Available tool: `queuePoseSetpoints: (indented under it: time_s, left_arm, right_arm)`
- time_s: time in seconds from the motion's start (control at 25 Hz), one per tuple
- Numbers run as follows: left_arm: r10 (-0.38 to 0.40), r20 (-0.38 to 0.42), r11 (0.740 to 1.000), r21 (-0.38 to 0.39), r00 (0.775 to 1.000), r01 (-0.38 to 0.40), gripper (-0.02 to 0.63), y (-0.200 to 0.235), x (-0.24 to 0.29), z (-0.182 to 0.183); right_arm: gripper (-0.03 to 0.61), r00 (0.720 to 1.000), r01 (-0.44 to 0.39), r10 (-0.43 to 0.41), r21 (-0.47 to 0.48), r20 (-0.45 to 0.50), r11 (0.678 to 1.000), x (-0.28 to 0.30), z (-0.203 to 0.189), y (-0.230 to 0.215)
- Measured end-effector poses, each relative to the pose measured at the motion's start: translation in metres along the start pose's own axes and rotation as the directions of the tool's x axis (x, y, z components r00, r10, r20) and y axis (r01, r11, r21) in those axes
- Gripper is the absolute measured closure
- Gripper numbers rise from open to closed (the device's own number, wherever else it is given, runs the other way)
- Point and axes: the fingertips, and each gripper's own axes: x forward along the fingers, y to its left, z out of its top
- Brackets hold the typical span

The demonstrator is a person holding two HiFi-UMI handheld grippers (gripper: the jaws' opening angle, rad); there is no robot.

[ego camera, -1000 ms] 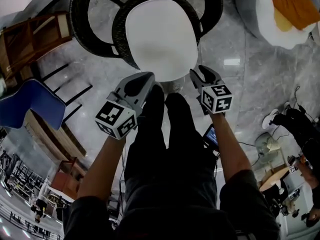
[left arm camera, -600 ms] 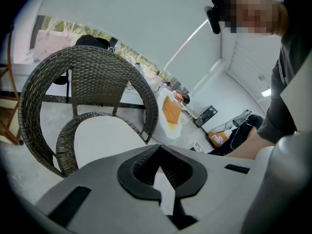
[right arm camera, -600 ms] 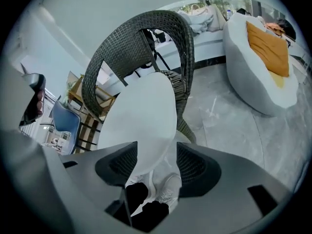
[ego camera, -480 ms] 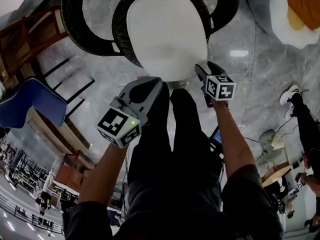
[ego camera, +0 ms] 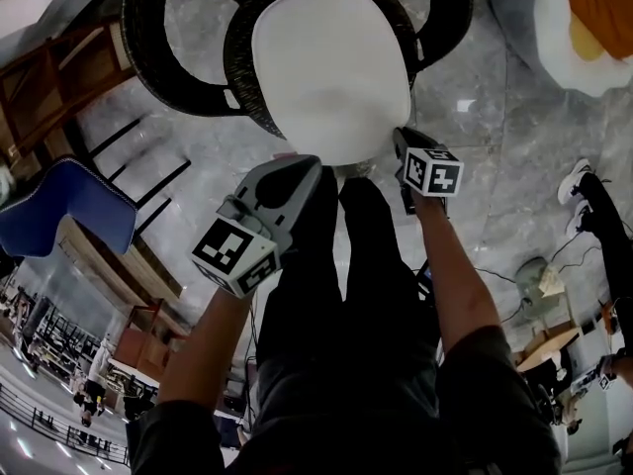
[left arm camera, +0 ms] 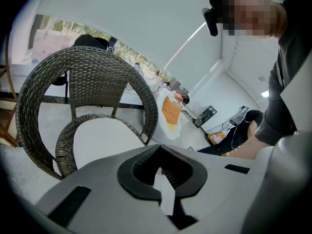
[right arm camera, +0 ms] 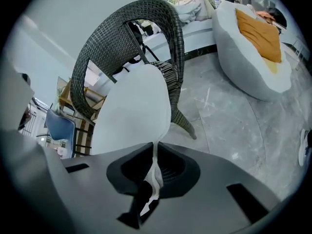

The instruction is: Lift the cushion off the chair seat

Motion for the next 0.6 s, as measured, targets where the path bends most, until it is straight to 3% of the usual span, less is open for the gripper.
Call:
queuePoseSetpoints:
  time_s: [0.28,0.6]
  left_arm:
    - [-0.001,0.021,1.0,0.026,1.0,0.0,0.604,-0.008,-0.013,0.014]
    - [-0.002,0.109,0.997,0.072,0.994,-0.005,0.604,-0.04,-0.061,0.058]
  right_arm:
    - [0.556,0.999,0.012,-0.009,-0.078,0.046,0.997,-0.023,0.012,0.018]
    - [0.557,0.978,-0.043,0.079,-0.182,0.195,0.982,-0.105,0.065,0.092]
